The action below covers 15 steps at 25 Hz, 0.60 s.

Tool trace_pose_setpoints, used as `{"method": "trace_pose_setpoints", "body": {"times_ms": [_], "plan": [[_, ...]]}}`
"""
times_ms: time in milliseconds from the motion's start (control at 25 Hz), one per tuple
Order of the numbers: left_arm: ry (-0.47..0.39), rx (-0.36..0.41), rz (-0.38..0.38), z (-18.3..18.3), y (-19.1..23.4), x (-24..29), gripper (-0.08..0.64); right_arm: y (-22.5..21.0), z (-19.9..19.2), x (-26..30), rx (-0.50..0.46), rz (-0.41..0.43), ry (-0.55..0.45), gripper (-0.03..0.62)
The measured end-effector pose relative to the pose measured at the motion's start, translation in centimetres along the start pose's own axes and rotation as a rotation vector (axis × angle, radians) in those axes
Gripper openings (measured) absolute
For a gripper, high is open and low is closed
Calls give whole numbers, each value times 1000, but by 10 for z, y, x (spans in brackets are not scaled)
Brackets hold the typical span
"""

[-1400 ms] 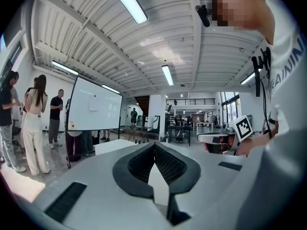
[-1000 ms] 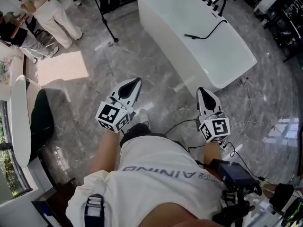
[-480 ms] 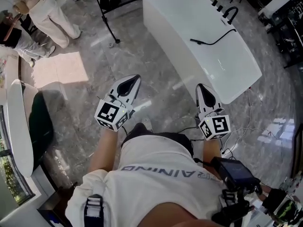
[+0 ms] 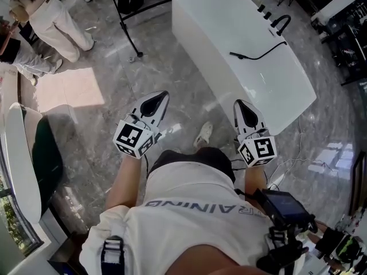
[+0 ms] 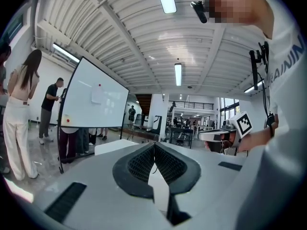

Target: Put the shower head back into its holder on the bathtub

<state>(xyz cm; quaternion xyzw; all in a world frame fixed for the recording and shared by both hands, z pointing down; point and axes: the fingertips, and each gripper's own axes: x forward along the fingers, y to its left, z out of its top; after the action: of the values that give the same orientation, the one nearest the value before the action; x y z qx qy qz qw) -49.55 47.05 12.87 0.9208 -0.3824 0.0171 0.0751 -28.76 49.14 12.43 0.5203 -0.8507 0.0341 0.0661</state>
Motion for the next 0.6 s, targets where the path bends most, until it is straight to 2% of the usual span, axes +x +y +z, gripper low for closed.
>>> {"method": "trace_pose_setpoints", "body": {"times_ms": [200, 440, 600], "plan": [[0, 7, -12, 9, 24, 37, 17, -24, 4, 39, 2, 10, -1, 11], [14, 9, -31, 20, 50, 117, 17, -91, 11, 93, 12, 6, -3, 11], [12, 15, -43, 30, 52, 177, 17, -146, 13, 115, 16, 7, 2, 11]]}}
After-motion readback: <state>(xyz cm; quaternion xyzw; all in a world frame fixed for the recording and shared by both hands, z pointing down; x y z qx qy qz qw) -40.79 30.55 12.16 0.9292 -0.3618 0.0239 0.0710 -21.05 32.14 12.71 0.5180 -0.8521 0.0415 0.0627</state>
